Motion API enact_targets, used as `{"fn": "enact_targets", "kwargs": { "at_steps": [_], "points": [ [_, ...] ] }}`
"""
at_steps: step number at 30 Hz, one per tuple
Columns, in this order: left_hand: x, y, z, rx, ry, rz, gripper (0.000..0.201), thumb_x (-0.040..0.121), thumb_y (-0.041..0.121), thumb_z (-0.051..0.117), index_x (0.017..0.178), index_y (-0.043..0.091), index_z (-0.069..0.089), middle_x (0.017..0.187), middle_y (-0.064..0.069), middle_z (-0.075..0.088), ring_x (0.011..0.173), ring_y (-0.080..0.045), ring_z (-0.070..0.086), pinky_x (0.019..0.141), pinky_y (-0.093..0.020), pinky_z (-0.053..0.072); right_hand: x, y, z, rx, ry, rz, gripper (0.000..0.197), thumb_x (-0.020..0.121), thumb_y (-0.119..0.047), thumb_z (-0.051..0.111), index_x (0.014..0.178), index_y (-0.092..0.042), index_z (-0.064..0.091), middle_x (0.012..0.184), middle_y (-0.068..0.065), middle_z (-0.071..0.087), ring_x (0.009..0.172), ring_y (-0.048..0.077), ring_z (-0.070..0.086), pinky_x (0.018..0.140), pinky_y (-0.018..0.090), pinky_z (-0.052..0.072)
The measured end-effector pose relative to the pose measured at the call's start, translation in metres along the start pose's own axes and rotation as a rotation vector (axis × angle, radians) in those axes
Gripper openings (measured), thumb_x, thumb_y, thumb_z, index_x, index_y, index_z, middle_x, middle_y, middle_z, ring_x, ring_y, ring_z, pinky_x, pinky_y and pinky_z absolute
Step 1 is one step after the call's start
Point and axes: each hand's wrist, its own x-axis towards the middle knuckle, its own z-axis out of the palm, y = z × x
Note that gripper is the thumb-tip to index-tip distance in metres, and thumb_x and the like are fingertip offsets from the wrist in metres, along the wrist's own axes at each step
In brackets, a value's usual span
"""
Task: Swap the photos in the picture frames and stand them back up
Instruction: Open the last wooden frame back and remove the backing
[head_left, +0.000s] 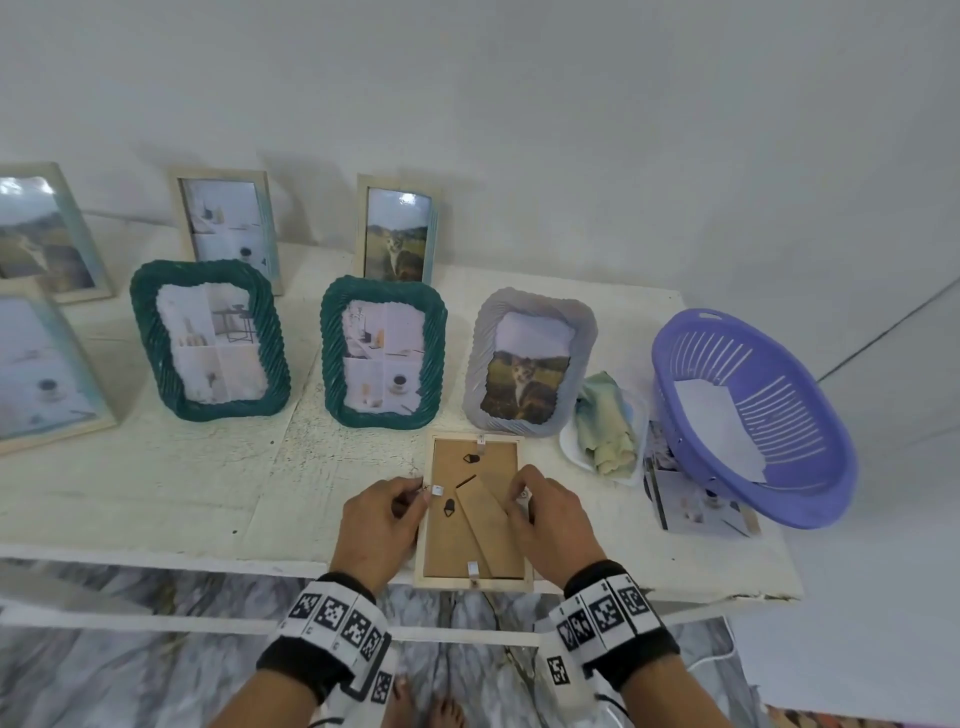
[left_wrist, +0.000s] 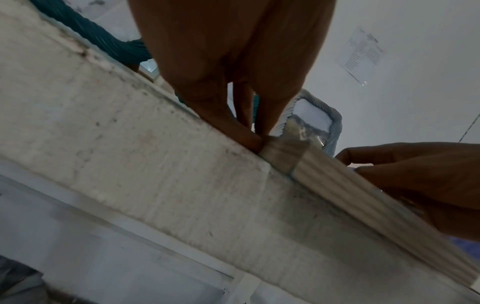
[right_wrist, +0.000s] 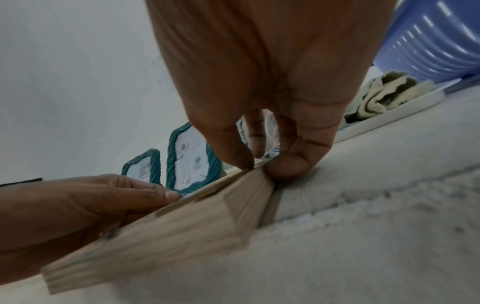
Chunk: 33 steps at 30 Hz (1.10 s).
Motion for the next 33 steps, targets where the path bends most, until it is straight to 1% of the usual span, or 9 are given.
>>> {"fn": "enact_targets", "kwargs": {
  "at_steps": [2,5,7,10,14,21,27,30,33],
  "points": [
    [-0.002,0.001,0.001,-0.003,0.002,0.011,0.021,0.091,0.028,0.067,0.105,0.015,0.074,0.087,0.007,0.071,0.081,-0.008,0.066,0.079,-0.024,0.053,0.0,-0.001,-0.001,0.019,-0.001,0.026,0.022,0.084,-0.013,0.055,0.098,-0.02,0.039,0.062,-0.008,0.041,0.056,0.009,0.04,0.052,0.025,0.028],
    [-0.004,0.002,0.001,0.008,0.005,0.022,0.019,0.092,0.026,0.066,0.105,0.016,0.074,0.084,0.01,0.068,0.079,-0.006,0.064,0.072,-0.011,0.046,0.0,0.0,0.0,0.012,0.016,0.086,0.032,0.084,-0.016,0.056,0.111,-0.014,0.041,0.066,-0.003,0.05,0.063,0.017,0.048,0.051,0.023,0.028],
    [-0.005,0.002,0.002,0.019,0.012,0.021,0.018,0.092,0.027,0.066,0.105,0.016,0.074,0.082,0.011,0.067,0.077,-0.004,0.063,0.069,-0.006,0.042,-0.001,0.001,0.001,0.021,0.019,0.114,0.037,0.086,-0.018,0.056,0.12,-0.012,0.042,0.074,0.0,0.055,0.072,0.018,0.052,0.058,0.027,0.033],
    [-0.006,0.003,0.003,0.038,0.015,0.007,0.016,0.088,0.031,0.069,0.101,0.023,0.072,0.081,0.013,0.067,0.074,-0.002,0.062,0.069,-0.013,0.045,-0.005,0.001,-0.002,0.066,0.026,0.145,0.042,0.09,-0.017,0.056,0.13,-0.01,0.044,0.072,-0.004,0.055,0.077,0.014,0.052,0.069,0.025,0.037],
    [-0.005,0.003,0.008,0.079,0.029,-0.011,0.016,0.082,0.037,0.074,0.091,0.026,0.068,0.075,0.011,0.065,0.068,-0.002,0.06,0.063,-0.017,0.045,-0.008,0.002,-0.004,0.096,0.026,0.16,0.03,0.092,-0.017,0.055,0.121,-0.01,0.054,0.069,-0.006,0.054,0.072,0.012,0.052,0.065,0.023,0.036],
    [-0.007,0.01,0.015,0.156,0.086,-0.02,0.023,0.088,0.041,0.067,0.08,0.019,0.064,0.069,0.008,0.063,0.067,-0.011,0.059,0.062,-0.026,0.046,-0.019,0.005,0.0,0.088,0.032,0.132,0.019,0.089,-0.017,0.056,0.106,-0.008,0.052,0.068,0.004,0.058,0.071,0.023,0.058,0.069,0.035,0.047],
    [-0.005,0.019,0.02,0.214,0.104,-0.124,0.021,0.089,0.039,0.06,0.076,0.023,0.057,0.07,0.008,0.06,0.071,-0.019,0.058,0.061,-0.027,0.04,-0.026,0.006,0.002,0.061,0.005,0.125,0.018,0.088,-0.019,0.055,0.102,-0.009,0.049,0.068,0.001,0.056,0.067,0.019,0.053,0.062,0.03,0.041],
    [-0.005,0.02,0.017,0.176,0.092,-0.167,0.017,0.086,0.041,0.061,0.077,0.027,0.058,0.07,0.012,0.06,0.073,-0.017,0.058,0.064,-0.028,0.044,-0.021,0.002,-0.006,0.027,-0.039,0.148,0.02,0.09,-0.026,0.054,0.1,-0.009,0.051,0.074,0.004,0.06,0.072,0.022,0.056,0.064,0.031,0.043],
    [-0.006,0.018,0.011,0.151,0.062,-0.151,0.016,0.085,0.04,0.064,0.078,0.027,0.06,0.07,0.013,0.061,0.075,-0.016,0.06,0.067,-0.028,0.047,-0.006,-0.005,-0.016,-0.08,0.037,0.136,0.028,0.092,-0.033,0.052,0.103,-0.008,0.055,0.09,0.005,0.058,0.084,0.023,0.056,0.069,0.03,0.04]
  ]
}}
